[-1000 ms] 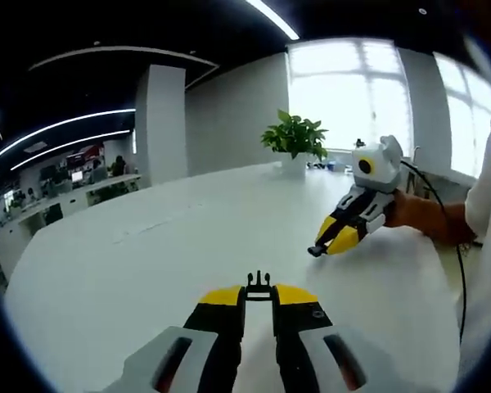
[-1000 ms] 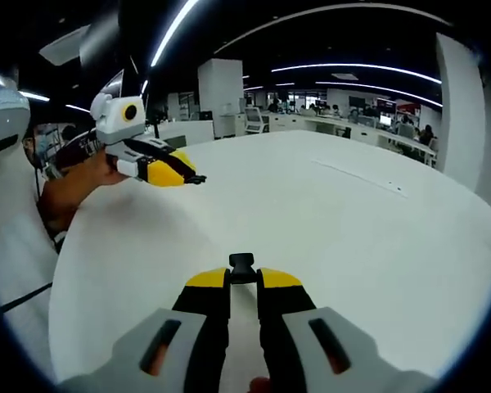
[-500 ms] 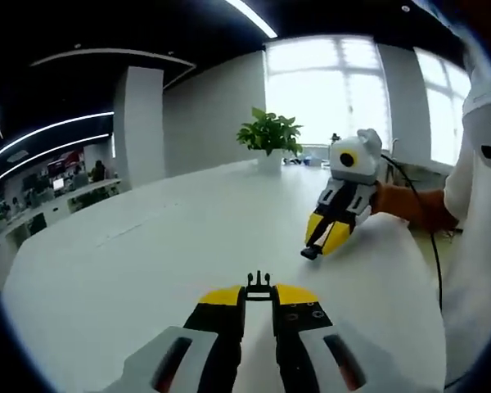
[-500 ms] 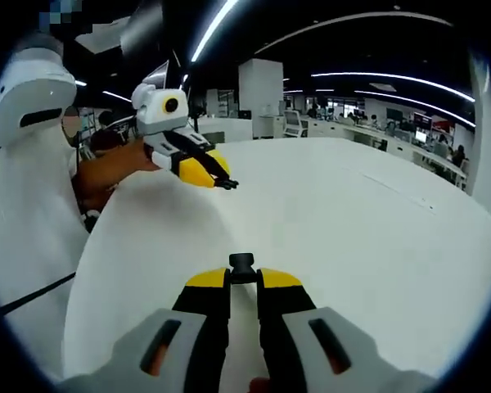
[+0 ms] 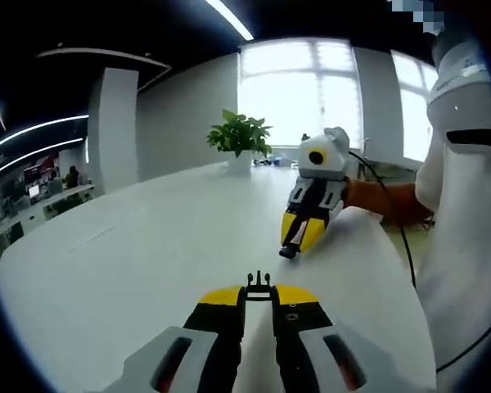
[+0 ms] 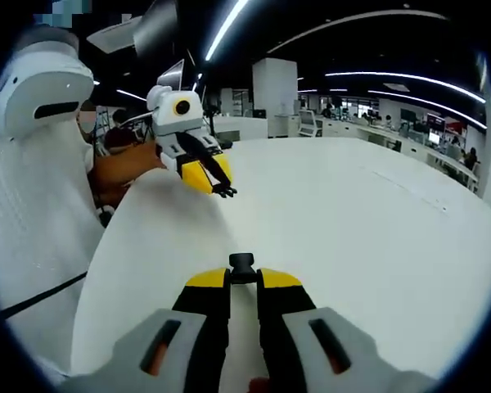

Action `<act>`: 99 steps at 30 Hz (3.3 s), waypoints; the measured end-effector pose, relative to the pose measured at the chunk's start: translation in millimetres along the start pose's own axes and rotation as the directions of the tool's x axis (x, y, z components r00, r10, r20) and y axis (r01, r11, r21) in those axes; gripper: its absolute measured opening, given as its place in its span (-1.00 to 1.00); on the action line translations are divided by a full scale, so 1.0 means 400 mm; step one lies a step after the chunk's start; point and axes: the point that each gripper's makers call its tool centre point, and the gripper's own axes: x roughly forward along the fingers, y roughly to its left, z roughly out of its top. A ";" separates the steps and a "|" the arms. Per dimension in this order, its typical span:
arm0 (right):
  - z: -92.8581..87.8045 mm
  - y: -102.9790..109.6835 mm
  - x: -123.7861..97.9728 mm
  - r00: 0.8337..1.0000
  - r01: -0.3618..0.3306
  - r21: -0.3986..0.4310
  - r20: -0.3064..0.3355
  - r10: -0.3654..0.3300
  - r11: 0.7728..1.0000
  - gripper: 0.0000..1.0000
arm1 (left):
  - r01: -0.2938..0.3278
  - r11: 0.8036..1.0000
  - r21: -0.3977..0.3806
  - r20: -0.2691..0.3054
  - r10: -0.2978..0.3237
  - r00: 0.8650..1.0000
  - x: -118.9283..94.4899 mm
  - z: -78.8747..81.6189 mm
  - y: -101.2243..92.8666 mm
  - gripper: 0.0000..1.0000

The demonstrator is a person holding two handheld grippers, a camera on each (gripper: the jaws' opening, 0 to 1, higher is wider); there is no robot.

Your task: Snap the two parts of the plastic buckle together until the buckle closes and remains connected.

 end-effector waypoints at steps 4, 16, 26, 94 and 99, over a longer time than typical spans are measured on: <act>0.001 0.010 0.000 1.000 -0.017 -0.006 0.002 0.017 1.000 -0.75 | 0.022 0.999 0.024 -0.008 -0.021 1.000 -0.001 -0.001 -0.015 -0.76; -0.001 0.049 0.010 0.997 -0.082 -0.011 0.005 0.082 0.997 -0.75 | 0.132 0.991 0.034 -0.025 -0.131 0.991 0.009 -0.017 -0.064 -0.76; -0.003 0.103 0.024 0.987 -0.157 -0.041 0.019 0.158 0.987 -0.75 | 0.212 0.977 0.032 -0.029 -0.212 0.977 0.005 -0.022 -0.102 -0.76; 0.008 0.158 0.077 0.980 -0.198 -0.121 -0.006 0.198 0.973 -0.75 | 0.312 0.943 0.114 -0.037 -0.310 0.950 0.037 -0.086 -0.152 -0.77; 0.008 0.160 0.080 0.980 -0.196 -0.124 -0.002 0.198 0.973 -0.75 | 0.311 0.943 0.115 -0.036 -0.309 0.950 0.038 -0.086 -0.152 -0.78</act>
